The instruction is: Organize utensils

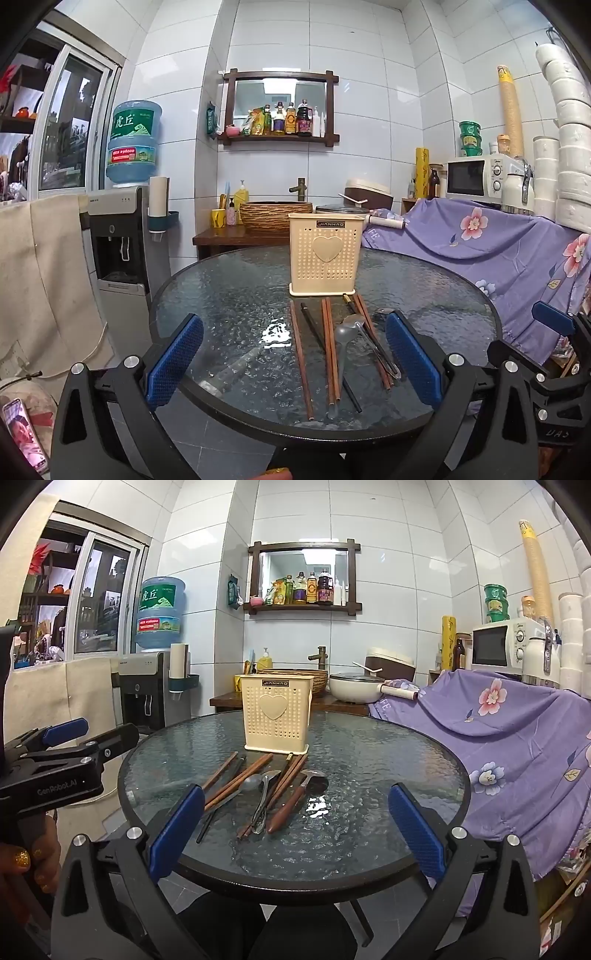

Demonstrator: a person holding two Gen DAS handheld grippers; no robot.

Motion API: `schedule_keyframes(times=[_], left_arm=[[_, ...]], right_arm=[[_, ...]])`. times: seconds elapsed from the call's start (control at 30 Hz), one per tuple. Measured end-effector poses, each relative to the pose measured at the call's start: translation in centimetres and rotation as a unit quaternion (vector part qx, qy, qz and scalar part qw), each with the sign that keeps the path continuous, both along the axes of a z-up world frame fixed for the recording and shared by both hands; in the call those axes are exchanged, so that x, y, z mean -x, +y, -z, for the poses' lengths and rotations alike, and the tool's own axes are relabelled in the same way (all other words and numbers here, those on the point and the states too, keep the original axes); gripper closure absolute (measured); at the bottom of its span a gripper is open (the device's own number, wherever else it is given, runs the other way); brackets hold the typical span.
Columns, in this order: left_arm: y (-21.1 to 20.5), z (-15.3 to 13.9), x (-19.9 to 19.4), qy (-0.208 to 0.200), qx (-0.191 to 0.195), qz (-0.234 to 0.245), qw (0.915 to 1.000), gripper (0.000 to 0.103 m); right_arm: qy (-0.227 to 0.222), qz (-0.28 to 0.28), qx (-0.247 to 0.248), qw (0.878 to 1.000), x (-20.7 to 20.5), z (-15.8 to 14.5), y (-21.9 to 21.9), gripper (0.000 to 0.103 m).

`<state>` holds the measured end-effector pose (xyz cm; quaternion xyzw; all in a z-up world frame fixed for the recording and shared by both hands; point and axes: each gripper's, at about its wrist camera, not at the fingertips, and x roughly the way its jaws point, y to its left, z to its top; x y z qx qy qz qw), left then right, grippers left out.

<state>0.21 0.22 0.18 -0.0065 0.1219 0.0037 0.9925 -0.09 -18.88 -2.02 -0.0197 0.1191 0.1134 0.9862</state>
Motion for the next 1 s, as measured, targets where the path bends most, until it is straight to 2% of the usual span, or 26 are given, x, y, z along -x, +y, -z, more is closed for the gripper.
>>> schedule_keyframes(times=[1.0], left_arm=[[-0.07,0.11,0.19,0.003,0.006,0.01,0.9999,0.006]], right_arm=[[0.001,0.0,-0.002,1.0,0.16,-0.08,-0.04,0.005]])
